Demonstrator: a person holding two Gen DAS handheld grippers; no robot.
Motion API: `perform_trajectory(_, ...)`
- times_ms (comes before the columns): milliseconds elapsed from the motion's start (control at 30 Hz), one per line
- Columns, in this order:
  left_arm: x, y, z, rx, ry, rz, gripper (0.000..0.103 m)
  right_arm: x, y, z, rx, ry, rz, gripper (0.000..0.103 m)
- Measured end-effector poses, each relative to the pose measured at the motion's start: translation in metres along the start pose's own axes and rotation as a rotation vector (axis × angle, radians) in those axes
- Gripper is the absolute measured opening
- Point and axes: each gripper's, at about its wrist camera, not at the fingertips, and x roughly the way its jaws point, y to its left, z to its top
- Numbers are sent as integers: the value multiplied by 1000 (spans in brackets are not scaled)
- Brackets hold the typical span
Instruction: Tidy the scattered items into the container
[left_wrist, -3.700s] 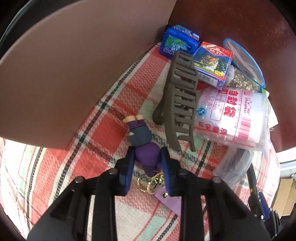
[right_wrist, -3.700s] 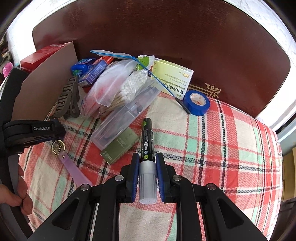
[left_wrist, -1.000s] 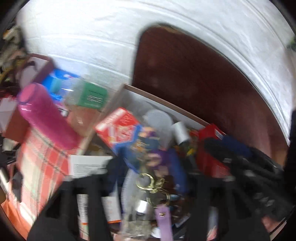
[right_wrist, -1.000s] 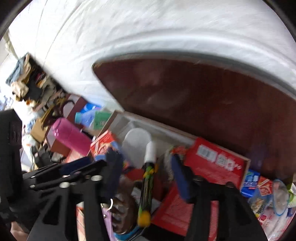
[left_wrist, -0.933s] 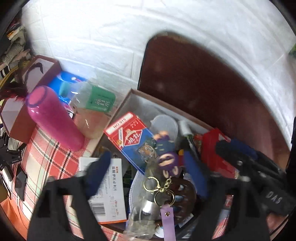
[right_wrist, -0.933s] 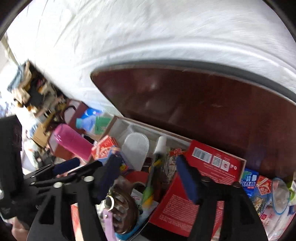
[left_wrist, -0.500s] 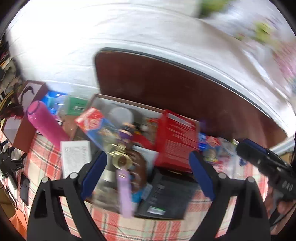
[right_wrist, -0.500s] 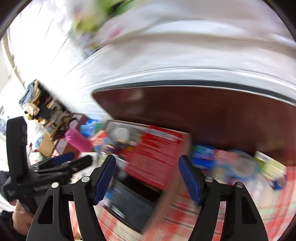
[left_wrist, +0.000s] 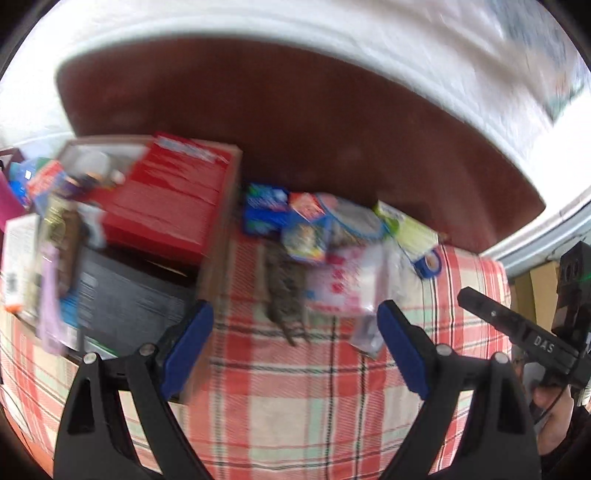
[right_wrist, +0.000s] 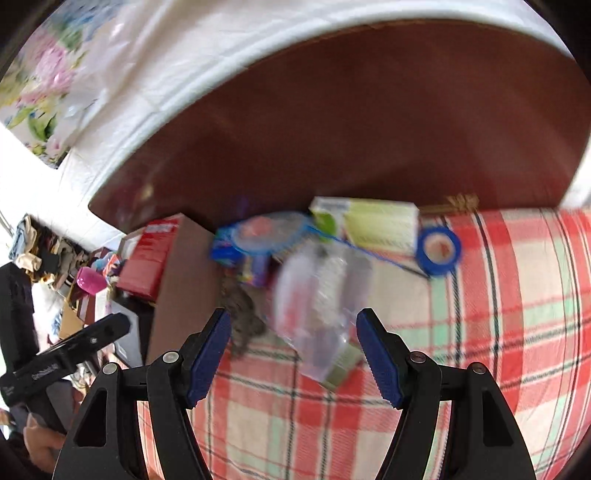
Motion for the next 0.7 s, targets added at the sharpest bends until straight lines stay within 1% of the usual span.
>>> perform_trajectory(133, 34, -19, -17, -11, 26, 29, 89, 4, -35, -18, 23, 29, 27, 72)
perform_trajectory(233, 66, -25, -27, -12, 66, 62, 87, 8, -52, -31, 39, 44, 46, 72)
perform_trajectory(367, 97, -16, -30, -64, 96, 72, 82, 15, -67, -47, 58, 58, 89, 72)
perform_trajectory(500, 119, -6, -25, -99, 105, 95, 77, 26, -66, -59, 30, 79, 145, 72)
perform_trajectory(600, 133, -3, -22, -100, 110, 120, 70, 33, -66, -63, 30, 88, 165, 72)
perform_trajectory(667, 142, -2, -21, -96, 115, 141, 57, 36, -67, -63, 33, 92, 169, 72)
perform_trajectory(700, 145, -1, -21, -99, 121, 150, 53, 39, -68, -64, 36, 95, 169, 72)
